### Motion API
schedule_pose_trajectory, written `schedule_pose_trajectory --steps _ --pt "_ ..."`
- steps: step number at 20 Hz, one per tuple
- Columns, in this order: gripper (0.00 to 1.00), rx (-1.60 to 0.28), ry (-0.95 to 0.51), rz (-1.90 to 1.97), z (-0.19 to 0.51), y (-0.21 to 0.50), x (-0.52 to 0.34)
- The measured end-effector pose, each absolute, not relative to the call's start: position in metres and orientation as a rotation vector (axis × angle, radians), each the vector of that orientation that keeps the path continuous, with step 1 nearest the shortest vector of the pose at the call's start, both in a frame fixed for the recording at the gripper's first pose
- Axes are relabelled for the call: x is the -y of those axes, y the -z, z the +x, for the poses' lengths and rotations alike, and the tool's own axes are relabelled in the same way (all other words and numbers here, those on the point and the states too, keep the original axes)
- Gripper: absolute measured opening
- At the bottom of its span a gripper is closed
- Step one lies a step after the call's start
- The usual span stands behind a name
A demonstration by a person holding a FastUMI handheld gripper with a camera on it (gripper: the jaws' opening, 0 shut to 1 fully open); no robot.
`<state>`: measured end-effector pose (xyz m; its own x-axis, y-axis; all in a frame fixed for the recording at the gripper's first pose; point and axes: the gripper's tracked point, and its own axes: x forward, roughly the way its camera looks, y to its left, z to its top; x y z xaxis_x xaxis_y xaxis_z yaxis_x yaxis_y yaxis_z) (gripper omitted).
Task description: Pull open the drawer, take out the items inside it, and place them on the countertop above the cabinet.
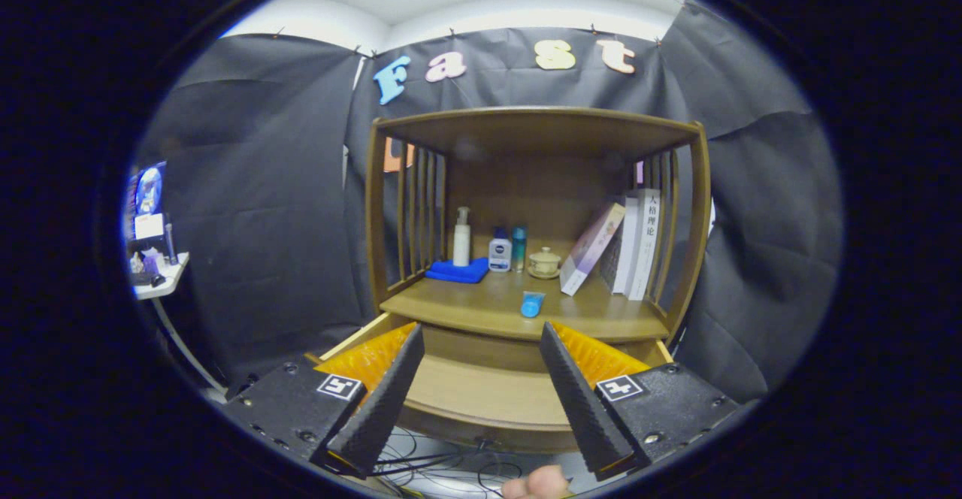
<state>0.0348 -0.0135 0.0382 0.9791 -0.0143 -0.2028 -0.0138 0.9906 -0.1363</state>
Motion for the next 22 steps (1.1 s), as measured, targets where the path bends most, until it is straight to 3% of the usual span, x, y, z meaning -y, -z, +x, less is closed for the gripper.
schedule_pose_trajectory --steps 3,8,15,22 --pt "0.98 -0.122 0.022 -0.172 0.009 -0.046 0.015" --pt "1.0 -0.142 -0.03 -0.093 -0.025 -0.005 0.031" --pt "1.0 -0.334 0.055 -0.088 -0.049 0.111 0.074" --pt "0.99 -0.359 0.101 -0.07 -0.006 0.153 0.046"
